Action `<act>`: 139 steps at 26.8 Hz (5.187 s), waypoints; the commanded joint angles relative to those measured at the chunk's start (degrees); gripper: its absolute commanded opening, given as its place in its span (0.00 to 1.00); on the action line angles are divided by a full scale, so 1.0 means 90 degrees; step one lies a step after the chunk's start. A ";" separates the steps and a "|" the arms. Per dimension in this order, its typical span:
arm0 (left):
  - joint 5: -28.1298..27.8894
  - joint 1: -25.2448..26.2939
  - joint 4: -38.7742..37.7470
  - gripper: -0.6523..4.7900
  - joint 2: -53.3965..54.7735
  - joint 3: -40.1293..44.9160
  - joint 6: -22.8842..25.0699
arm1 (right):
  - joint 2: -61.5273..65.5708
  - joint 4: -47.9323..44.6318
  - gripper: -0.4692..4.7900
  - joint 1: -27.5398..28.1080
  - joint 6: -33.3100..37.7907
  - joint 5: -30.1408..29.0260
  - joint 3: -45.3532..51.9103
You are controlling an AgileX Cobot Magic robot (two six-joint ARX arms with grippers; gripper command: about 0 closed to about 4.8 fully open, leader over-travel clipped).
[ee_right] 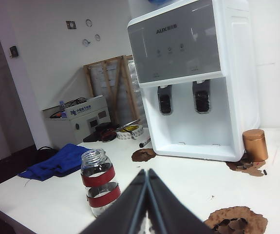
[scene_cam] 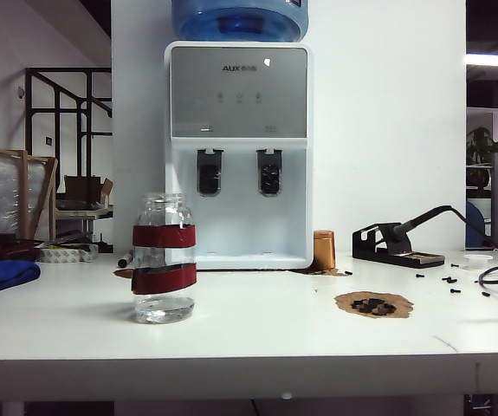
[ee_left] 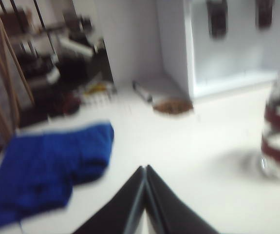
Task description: Pick up the water bottle with two loops of red belts, then reach the front water dispenser and gently press the gray-black baffle horizontally to get a little water.
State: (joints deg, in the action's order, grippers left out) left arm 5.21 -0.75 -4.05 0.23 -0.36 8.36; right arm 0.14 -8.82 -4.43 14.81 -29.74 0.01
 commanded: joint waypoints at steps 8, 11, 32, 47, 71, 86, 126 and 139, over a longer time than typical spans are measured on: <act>0.0444 0.0012 0.0109 0.11 0.0002 -0.0206 -0.0148 | 0.0000 0.0019 0.09 -0.0012 0.0017 0.0019 0.0024; 0.0442 0.0019 0.0083 0.11 0.0002 -0.0216 -0.0151 | 0.0000 -0.0238 0.09 -0.0012 0.0019 -0.0114 0.0022; 0.1180 0.0010 -0.0942 0.11 0.1341 -0.2497 -0.0556 | 0.0945 -0.0600 0.08 -0.0012 0.0333 0.0437 -0.2154; 0.2713 0.0000 -0.3973 0.11 0.2045 -0.5010 -0.0029 | 0.5838 -0.1540 1.00 -0.2130 -0.2181 -0.1120 -0.4796; 0.3011 -0.0024 -0.5642 0.11 0.2045 -0.5251 0.0697 | 0.9612 -0.4828 1.00 -0.3667 -0.1277 0.1217 -0.3266; 0.3009 -0.0024 -0.5595 0.11 0.2045 -0.5338 0.0695 | 1.1288 -0.6040 1.00 -0.3670 -0.1287 0.0957 -0.3271; 0.2846 -0.0019 -0.5593 0.11 0.2045 -0.5336 0.0690 | 1.3129 -0.5571 1.00 -0.3405 -0.2052 0.0085 -0.5520; 0.2846 -0.0019 -0.5571 0.11 0.2045 -0.5336 0.0690 | 1.3471 -0.5272 1.00 -0.3330 -0.2055 0.0148 -0.5982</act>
State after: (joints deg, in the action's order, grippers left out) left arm 30.72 -0.93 -54.85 18.50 -48.18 14.44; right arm 121.38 -55.90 -34.79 -3.42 -29.58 -53.36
